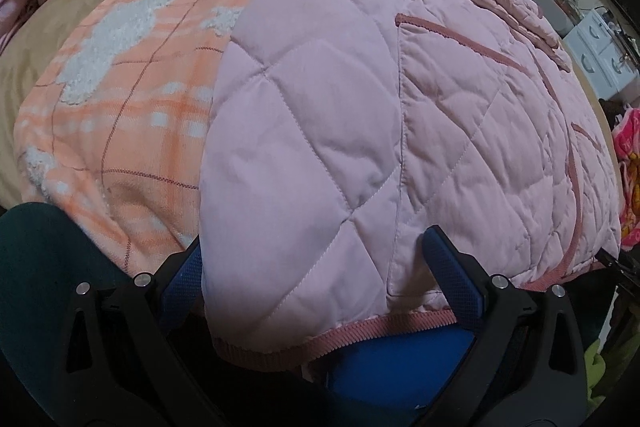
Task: Fold large clothes
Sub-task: 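Grasp the ribbed jacket hem with both grippers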
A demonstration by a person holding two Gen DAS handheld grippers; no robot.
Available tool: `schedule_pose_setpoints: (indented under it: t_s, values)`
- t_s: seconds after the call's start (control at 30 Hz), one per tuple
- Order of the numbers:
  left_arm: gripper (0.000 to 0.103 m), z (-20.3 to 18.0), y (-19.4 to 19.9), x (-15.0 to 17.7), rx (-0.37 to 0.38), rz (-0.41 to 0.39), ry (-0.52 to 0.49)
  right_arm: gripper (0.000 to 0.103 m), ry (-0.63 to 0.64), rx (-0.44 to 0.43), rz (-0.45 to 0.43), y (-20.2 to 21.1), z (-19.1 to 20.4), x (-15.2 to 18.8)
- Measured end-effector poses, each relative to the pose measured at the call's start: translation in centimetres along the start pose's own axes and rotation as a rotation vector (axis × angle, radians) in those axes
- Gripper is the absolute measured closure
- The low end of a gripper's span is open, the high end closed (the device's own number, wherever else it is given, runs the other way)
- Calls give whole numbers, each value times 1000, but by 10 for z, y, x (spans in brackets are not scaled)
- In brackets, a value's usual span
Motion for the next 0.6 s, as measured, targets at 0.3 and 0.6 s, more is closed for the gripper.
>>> schedule_pose_setpoints:
  t_s: [0.3,0.6]
  values:
    - [8,1,3,0,-5,-6,4,83,-36,-97,-188,43,3,-26]
    - [16,3,4,2,16,-4,18,84,-50,-127,-316,69,3,-56]
Point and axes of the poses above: each gripper's, at about its wrist camera, not at the fingertips, and y roughly against the way its jaws point, z to its left, x to its underside, the point moved 1 cm from there along -y, roughly the way its jaws point, and after that the axes turned 10 degrees about -z, right-handed, at the moved point
